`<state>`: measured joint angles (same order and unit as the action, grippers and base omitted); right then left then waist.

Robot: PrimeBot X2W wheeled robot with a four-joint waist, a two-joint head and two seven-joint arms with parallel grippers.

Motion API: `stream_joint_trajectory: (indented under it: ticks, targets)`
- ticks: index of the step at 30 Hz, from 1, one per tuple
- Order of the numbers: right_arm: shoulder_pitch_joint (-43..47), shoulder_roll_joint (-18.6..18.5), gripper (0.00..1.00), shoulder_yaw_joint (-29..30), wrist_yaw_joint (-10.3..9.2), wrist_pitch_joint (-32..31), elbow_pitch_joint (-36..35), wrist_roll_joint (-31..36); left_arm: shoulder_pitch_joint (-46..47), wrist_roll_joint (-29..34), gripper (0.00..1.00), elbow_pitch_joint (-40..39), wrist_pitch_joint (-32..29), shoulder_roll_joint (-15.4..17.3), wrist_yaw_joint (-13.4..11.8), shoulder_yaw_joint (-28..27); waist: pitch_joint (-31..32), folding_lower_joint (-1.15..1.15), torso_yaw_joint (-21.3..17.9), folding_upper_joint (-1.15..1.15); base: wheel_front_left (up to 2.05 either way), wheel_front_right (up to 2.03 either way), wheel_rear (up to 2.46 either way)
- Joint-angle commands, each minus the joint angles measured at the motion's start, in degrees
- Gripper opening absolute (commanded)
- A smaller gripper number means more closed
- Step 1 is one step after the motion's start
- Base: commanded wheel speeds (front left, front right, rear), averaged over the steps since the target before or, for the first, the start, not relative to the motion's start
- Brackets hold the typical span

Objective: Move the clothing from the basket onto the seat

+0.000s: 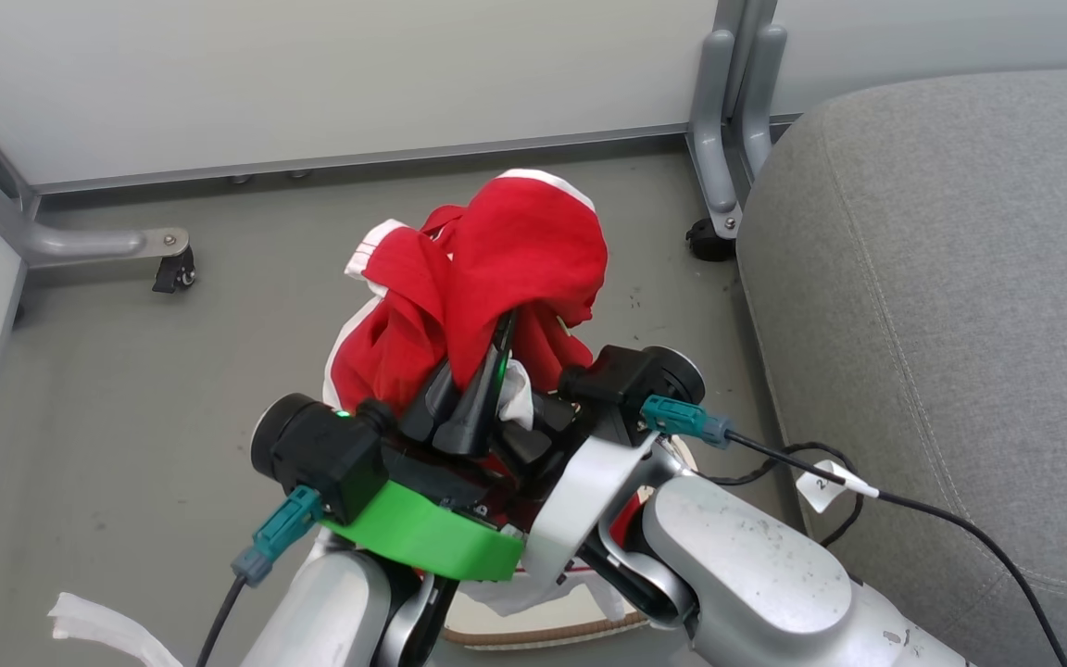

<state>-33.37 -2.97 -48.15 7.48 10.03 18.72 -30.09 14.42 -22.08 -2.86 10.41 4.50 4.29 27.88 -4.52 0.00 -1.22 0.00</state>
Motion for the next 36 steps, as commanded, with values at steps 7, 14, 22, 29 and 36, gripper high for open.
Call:
stream_joint_trajectory:
  ticks: [7, 14, 22, 29, 36]
  targets:
    - [-1.09, 0.11, 0.0, -0.03, 0.02, 0.59, 0.83, 0.17, 0.84, -0.72, 0.0, 0.1, 0.3, 0.51, -0.36, 0.23, 0.05, 0.0, 0.02, 0.0, 0.0, 0.0, 0.0]
    - [-1.52, 0.1, 0.0, 0.46, 0.02, 0.82, 1.5, 1.41, 1.02, 0.39, 1.0, 0.18, 0.77, 0.66, -1.44, 0.3, 0.09, 0.0, 0.25, 0.0, 0.0, 0.0, 0.0]
    - [-1.8, -0.76, 0.0, 1.68, 0.01, 0.9, 2.66, 2.59, 0.08, 1.87, 1.0, -1.05, 1.48, 2.04, -1.72, 0.74, 0.5, 0.0, 0.47, 0.0, 0.0, 0.0, 0.0]
    - [-1.85, -1.91, 0.0, 2.64, 0.01, 1.12, 3.87, 2.39, -1.74, 4.15, 1.0, -2.52, -0.99, 5.45, -1.43, 2.44, 0.61, 0.0, 0.78, 0.0, 0.0, 0.0, 0.0]
    - [-1.26, -2.42, 0.0, 3.84, 0.01, 1.54, 5.88, 2.31, -4.58, 4.62, 1.0, -2.36, -4.68, 8.65, -0.72, 4.42, 0.69, 0.0, 1.28, 0.0, 0.0, 0.0, 0.0]
